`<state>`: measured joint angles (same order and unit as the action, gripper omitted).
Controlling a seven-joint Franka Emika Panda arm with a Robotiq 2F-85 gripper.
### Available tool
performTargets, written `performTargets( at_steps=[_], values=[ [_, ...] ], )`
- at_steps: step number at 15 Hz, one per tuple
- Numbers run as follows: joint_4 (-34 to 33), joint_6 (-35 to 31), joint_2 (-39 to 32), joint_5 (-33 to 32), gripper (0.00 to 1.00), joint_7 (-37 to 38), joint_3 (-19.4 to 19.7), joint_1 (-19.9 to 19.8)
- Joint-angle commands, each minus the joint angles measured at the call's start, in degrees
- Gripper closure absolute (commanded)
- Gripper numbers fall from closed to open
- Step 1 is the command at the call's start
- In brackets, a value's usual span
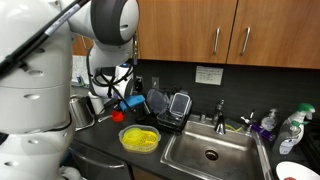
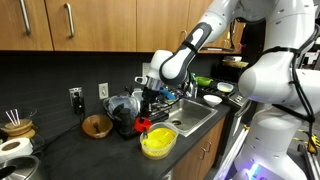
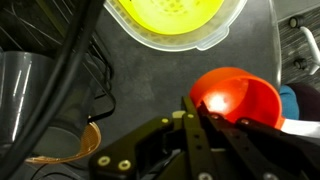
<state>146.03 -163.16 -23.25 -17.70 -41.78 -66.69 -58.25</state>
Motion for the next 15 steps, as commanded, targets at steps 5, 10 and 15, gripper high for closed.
performTargets(
  at_steps=[5,10,15],
  values=[
    [-3.57,2.79,-1.00,4.99,0.99,-0.45,1.29,5.34],
    [-3.79,5.47,1.34,5.35,0.99,0.50,0.74,8.45],
    [-5.17,4.49,0.62,3.12,0.99,-1.39,1.30,9.97]
  ],
)
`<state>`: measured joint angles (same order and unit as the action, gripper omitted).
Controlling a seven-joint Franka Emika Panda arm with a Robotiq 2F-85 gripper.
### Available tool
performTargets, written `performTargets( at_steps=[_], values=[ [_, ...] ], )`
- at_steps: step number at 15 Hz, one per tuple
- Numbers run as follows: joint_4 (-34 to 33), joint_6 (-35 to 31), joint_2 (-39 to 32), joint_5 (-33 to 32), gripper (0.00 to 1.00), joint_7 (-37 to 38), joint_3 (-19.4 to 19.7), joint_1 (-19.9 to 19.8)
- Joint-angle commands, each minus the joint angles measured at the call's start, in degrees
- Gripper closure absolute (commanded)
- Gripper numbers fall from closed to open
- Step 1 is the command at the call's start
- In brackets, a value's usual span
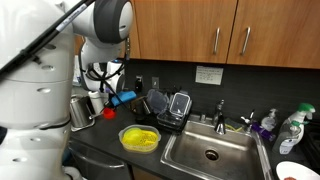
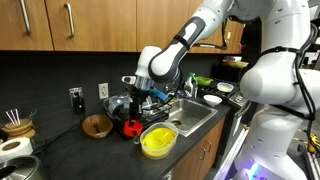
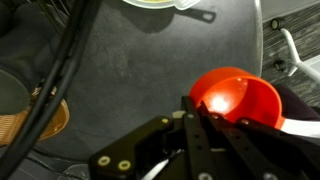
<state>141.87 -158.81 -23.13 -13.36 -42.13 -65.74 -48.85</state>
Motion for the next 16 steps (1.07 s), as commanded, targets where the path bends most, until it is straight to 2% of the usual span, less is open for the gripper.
performTargets(
  at_steps=[1,16],
  values=[
    [-1.23,0.07,0.28,-1.45,0.99,-1.28,0.39,0.53],
    [-2.37,-0.06,-0.67,-1.52,0.96,-2.34,0.32,0.27]
  ],
)
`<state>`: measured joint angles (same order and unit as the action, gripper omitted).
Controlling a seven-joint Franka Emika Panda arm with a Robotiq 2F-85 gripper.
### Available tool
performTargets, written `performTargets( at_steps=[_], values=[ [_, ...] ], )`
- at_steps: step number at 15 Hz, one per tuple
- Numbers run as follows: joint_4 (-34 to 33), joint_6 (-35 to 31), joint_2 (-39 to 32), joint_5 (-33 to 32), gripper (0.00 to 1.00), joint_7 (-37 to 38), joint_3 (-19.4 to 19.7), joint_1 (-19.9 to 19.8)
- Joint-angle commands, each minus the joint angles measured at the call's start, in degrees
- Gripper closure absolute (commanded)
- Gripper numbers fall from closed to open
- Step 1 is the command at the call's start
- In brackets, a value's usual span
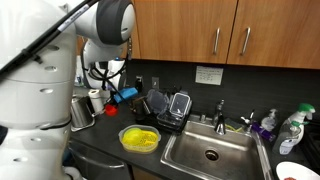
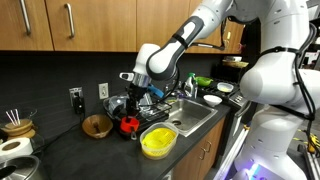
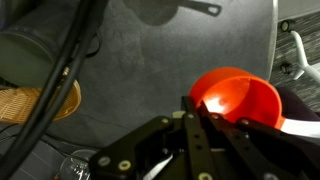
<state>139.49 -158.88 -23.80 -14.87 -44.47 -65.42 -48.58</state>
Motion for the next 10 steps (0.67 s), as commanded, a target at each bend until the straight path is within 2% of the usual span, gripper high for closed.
performTargets(
  at_steps=[1,7,10],
  values=[
    [0.00,0.00,0.00,0.00,0.96,0.00,0.00,0.00],
    [-0.03,0.26,-0.24,0.08,0.99,-0.01,0.10,0.04],
    [0.44,3.96,1.30,1.91,0.99,3.45,0.90,0.38]
  ],
)
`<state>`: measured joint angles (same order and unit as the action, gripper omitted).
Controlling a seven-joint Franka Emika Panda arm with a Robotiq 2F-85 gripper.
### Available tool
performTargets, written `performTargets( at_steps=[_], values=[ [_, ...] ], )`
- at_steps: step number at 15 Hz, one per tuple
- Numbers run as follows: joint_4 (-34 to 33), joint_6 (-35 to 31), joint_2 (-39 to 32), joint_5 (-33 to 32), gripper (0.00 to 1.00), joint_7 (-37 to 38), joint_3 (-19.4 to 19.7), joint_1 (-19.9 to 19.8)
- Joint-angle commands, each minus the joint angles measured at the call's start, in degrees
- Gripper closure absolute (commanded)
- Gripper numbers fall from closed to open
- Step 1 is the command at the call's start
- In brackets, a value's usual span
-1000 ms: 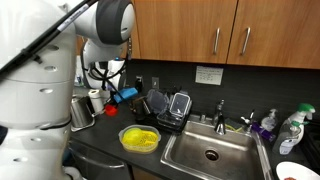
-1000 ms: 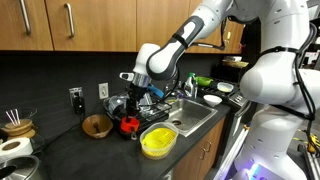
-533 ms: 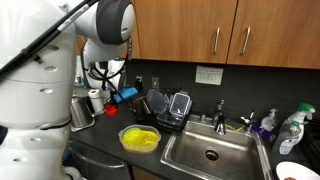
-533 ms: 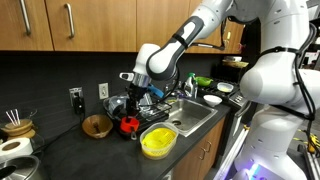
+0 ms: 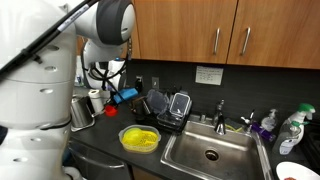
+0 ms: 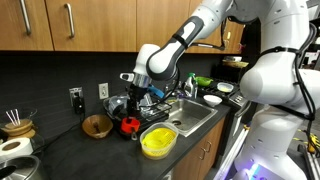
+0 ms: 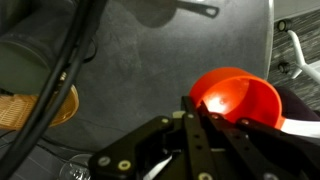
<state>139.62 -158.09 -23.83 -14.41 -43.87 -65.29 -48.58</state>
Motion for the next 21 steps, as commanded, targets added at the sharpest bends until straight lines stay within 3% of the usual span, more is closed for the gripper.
performTargets(
  at_steps=[1,6,7,14,21],
  values=[
    [0.81,3.95,4.07,5.71,0.99,2.72,3.31,3.04],
    [3.71,6.28,9.49,14.63,0.99,6.09,9.05,7.73],
    [4.32,6.97,9.22,12.33,0.99,9.21,7.29,5.48],
    [6.38,8.80,13.94,13.23,0.99,19.32,7.42,5.22],
    [6.99,5.61,13.77,15.93,0.99,23.28,7.32,2.43]
  ],
)
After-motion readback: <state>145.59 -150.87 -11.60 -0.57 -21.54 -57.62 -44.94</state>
